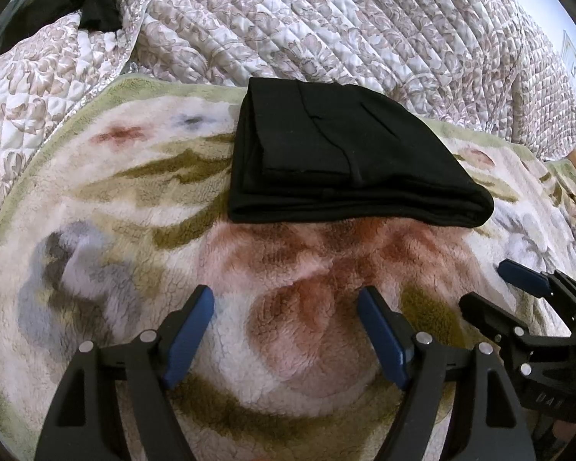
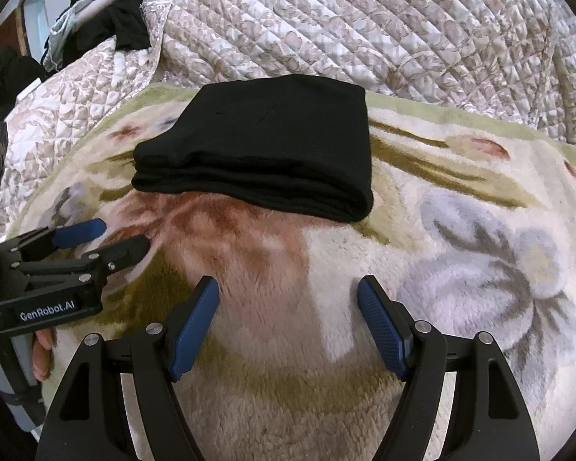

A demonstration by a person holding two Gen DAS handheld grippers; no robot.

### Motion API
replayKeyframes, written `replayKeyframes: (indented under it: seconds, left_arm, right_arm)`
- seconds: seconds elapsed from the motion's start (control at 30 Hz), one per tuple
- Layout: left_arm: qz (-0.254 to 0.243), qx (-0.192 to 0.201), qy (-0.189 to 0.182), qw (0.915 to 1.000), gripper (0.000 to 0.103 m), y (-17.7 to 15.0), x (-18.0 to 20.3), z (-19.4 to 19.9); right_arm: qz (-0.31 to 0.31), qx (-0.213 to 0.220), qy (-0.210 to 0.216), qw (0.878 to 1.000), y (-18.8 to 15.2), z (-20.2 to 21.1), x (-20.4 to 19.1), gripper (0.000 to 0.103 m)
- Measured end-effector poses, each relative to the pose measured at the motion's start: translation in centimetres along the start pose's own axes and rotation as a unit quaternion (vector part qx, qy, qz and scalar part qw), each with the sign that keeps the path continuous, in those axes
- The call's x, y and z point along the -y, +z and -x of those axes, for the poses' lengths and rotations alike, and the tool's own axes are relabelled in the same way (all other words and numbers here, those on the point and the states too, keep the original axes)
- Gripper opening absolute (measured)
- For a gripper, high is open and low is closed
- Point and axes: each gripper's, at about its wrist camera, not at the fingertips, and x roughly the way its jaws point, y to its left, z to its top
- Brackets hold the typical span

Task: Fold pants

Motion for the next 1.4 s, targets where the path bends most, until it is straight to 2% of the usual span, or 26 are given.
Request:
replayKeyframes:
  seconds: [0.1,0.37,0.6,1.4]
  left_arm:
    - [0.0,0.0,0.0,1.0,0.08,-0.02,-0.03,-0.01]
    - [-0.001,0.0,0.002,1.0,0.08,-0.03,0.02,-0.03]
    - [-0.001,0.0,0.002,1.0,0.08,-0.03,0.03,0.0]
    - [0.0,0.001,0.0,1.0,0.081,-0.06,-0.01,-0.05]
  right_arm:
    - [0.002,0.006,-0.017,1.0,-0.3,0.17,-0.3,0.075]
    - [0.002,0.007,-0.02,1.0,-0.45,0.09,-0.13,0.076]
    - [-0.005,0.004,-0.008,1.0,-0.54,0.05,0.18,0.077]
    - [-0.006,0.004,-0.007,1.0,-0.54,0.03,0.13,0.077]
